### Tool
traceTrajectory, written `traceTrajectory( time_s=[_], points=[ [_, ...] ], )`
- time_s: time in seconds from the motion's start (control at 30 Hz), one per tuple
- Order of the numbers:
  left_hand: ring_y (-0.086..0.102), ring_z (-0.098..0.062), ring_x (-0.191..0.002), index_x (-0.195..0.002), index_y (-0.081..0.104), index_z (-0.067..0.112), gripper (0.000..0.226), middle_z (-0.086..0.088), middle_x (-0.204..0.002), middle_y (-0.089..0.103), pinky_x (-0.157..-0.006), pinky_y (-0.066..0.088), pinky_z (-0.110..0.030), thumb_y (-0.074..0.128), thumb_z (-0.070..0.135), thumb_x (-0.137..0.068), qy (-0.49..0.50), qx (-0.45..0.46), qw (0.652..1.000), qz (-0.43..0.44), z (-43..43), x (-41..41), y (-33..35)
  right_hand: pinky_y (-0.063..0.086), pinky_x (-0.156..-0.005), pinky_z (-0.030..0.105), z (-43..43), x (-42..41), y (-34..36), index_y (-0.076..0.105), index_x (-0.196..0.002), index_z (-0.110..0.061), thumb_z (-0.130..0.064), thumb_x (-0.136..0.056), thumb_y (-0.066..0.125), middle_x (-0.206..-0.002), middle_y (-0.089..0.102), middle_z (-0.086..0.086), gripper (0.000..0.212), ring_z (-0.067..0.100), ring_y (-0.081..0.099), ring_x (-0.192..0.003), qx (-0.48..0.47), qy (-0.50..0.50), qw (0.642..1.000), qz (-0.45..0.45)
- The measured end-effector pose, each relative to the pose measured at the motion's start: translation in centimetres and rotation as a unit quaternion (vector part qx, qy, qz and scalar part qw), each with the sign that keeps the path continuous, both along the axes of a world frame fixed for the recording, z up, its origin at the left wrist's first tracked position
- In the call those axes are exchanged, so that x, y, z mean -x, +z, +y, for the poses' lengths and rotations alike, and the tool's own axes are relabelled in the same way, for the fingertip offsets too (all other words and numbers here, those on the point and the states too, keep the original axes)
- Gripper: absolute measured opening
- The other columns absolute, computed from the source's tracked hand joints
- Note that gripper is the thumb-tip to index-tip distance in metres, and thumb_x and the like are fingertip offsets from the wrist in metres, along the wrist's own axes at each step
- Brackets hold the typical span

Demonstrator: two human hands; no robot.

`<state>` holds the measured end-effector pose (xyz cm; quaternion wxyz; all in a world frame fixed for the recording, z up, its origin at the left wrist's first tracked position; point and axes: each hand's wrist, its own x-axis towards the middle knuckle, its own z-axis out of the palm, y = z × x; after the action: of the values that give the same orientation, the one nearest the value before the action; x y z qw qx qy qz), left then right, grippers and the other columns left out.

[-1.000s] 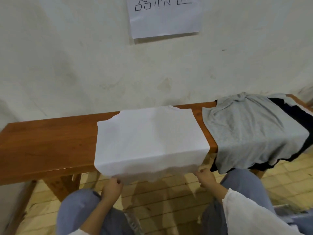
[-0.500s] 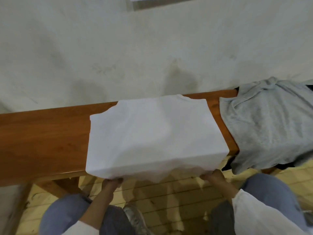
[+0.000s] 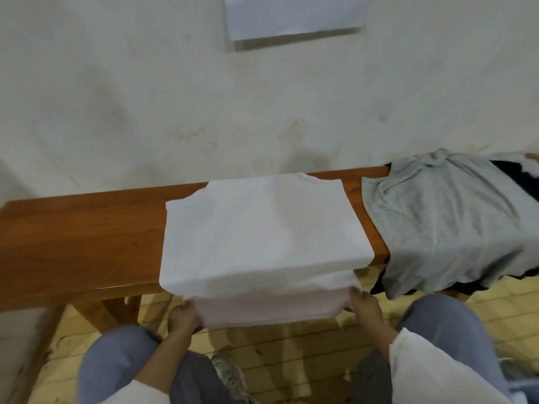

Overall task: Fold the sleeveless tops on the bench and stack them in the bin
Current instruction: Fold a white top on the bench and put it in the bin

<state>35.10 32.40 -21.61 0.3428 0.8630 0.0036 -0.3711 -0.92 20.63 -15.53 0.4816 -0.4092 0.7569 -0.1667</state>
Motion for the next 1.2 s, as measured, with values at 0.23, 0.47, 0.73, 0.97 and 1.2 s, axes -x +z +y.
traceTrajectory(
  time_s=[0.23,0.47,0.73,0.97,1.2],
  points=[
    [0.05,-0.025,-0.05,-0.102,0.052,0.0,0.015,-0.017,-0.075,0.057,-0.047,0.037,-0.028,0.049,0.014,-0.096,-0.099,0.093,0.989,-0.053,2.2,3.1,7.7,0.051,-0.044,0.021,2.2,-0.3,4.6,0.054,-0.108,0.004,-0.019,-0.092,0.061,-0.097,0.061,0.02,0.029,0.027,0.061,-0.072,0.089,-0.071,0.987,-0.112],
    [0.052,-0.022,-0.059,-0.093,0.057,0.002,0.008,-0.014,-0.077,0.059,-0.049,0.042,-0.03,0.06,0.009,-0.092,-0.031,0.269,0.962,-0.046,3.2,3.0,18.3,0.057,-0.069,0.038,2.1,-1.6,11.6,0.055,-0.106,-0.005,-0.011,-0.091,0.061,-0.105,0.061,0.013,0.017,0.03,0.063,-0.088,0.235,-0.082,0.957,-0.151],
    [0.062,-0.022,-0.106,-0.115,0.055,0.006,0.031,-0.009,-0.113,0.066,-0.086,0.055,-0.033,0.048,-0.01,-0.089,0.03,0.48,0.858,0.182,2.7,-2.4,24.6,0.051,-0.081,0.033,-4.1,-0.6,17.6,0.045,-0.132,0.003,0.008,-0.088,0.042,-0.125,0.057,0.015,0.044,0.024,0.063,-0.095,0.089,-0.134,0.885,-0.437],
    [0.062,-0.023,-0.072,-0.094,0.066,0.006,0.012,-0.01,-0.081,0.067,-0.062,0.053,-0.025,0.061,0.017,-0.091,-0.022,0.321,0.944,-0.071,1.5,-0.4,22.6,0.054,-0.077,0.031,-4.2,-0.4,16.3,0.062,-0.116,0.0,-0.001,-0.085,0.066,-0.096,0.068,0.012,0.032,0.023,0.064,-0.087,0.244,0.075,0.963,-0.085],
    [0.052,-0.022,-0.095,-0.106,0.061,0.007,0.025,-0.005,-0.105,0.057,-0.082,0.044,-0.033,0.052,0.029,-0.096,-0.052,0.31,0.902,-0.296,0.1,-1.0,21.4,0.039,-0.053,0.029,-4.8,0.1,15.2,0.063,-0.076,-0.007,-0.036,-0.093,0.057,-0.074,0.058,0.01,0.034,0.02,0.051,-0.061,0.426,0.047,0.896,0.114]
  ],
)
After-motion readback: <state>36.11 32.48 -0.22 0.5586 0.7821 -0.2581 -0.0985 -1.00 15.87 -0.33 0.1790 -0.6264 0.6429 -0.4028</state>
